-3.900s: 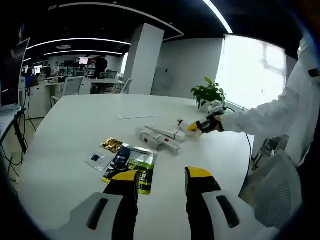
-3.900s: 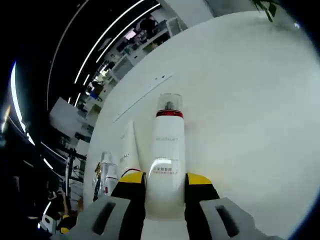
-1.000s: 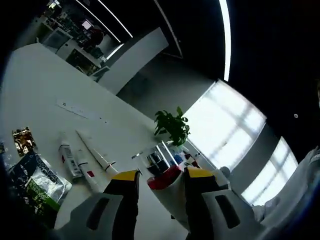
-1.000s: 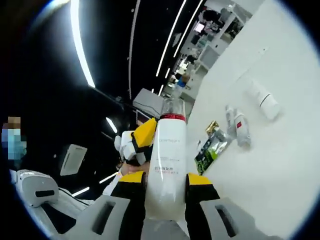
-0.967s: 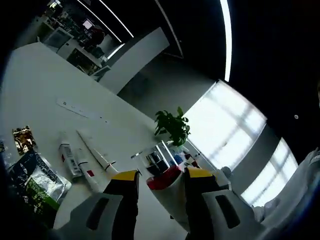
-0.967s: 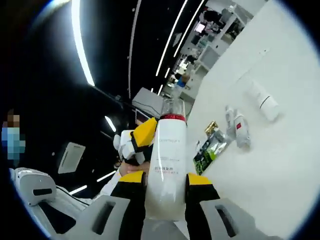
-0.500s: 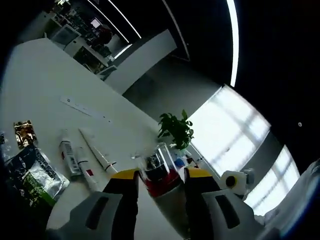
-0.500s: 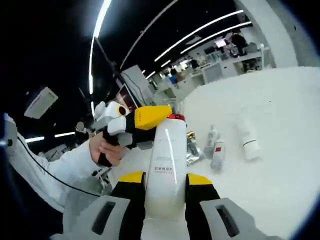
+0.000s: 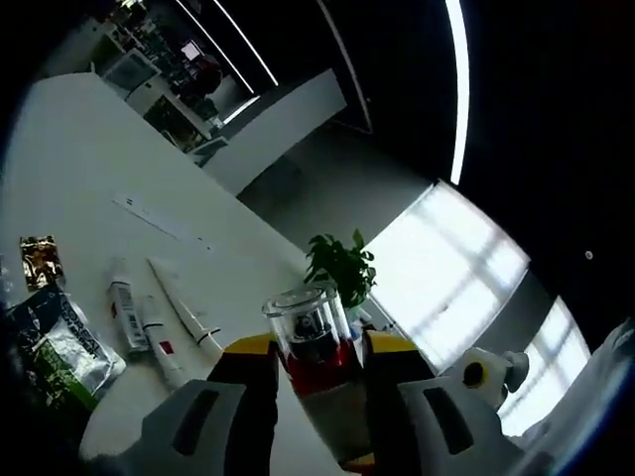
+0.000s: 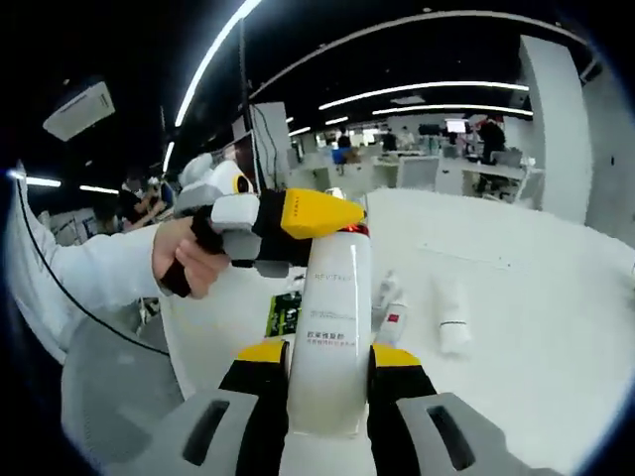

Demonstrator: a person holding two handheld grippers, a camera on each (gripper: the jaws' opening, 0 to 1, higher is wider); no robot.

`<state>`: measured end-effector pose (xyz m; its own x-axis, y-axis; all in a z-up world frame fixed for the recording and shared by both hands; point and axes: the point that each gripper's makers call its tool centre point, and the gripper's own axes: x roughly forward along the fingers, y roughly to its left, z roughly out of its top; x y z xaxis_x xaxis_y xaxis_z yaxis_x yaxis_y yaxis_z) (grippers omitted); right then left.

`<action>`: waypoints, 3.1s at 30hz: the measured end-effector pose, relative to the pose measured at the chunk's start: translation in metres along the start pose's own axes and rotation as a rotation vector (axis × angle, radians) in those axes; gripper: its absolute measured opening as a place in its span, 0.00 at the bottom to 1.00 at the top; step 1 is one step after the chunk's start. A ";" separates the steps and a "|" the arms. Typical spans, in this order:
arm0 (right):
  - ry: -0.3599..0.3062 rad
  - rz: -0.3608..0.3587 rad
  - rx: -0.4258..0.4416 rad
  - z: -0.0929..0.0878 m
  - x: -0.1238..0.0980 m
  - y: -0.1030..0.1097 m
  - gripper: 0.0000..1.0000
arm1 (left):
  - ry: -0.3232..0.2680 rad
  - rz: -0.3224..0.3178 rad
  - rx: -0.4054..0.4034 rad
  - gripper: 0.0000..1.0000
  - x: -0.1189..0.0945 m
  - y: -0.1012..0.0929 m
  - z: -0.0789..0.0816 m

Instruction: Arrange the skincare products in the storage area until every visible bottle or jar stands upright without overlapping.

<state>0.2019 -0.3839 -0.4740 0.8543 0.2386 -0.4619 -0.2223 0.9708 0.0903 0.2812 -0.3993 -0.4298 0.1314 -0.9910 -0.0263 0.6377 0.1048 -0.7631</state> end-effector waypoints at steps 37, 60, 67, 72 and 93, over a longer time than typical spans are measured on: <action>0.118 -0.160 -0.118 -0.053 0.022 -0.046 0.22 | 0.227 -0.023 0.291 0.22 0.041 -0.009 -0.044; 0.133 -0.149 -0.106 -0.074 0.047 -0.061 0.21 | 0.406 -0.197 0.726 0.21 0.054 -0.001 -0.065; 0.106 -0.143 -0.133 -0.076 0.054 -0.061 0.22 | 0.478 -0.257 0.832 0.21 0.053 0.006 -0.070; 0.089 -0.165 -0.142 -0.078 0.061 -0.064 0.23 | 0.505 -0.319 0.869 0.21 0.051 -0.008 -0.086; 0.054 -0.190 -0.156 -0.070 0.062 -0.072 0.24 | 0.513 -0.349 0.953 0.22 0.051 -0.006 -0.091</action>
<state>0.2386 -0.4405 -0.5708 0.8622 0.0468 -0.5045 -0.1341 0.9813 -0.1381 0.2150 -0.4581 -0.4852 -0.3534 -0.8727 -0.3370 0.9247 -0.3804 0.0156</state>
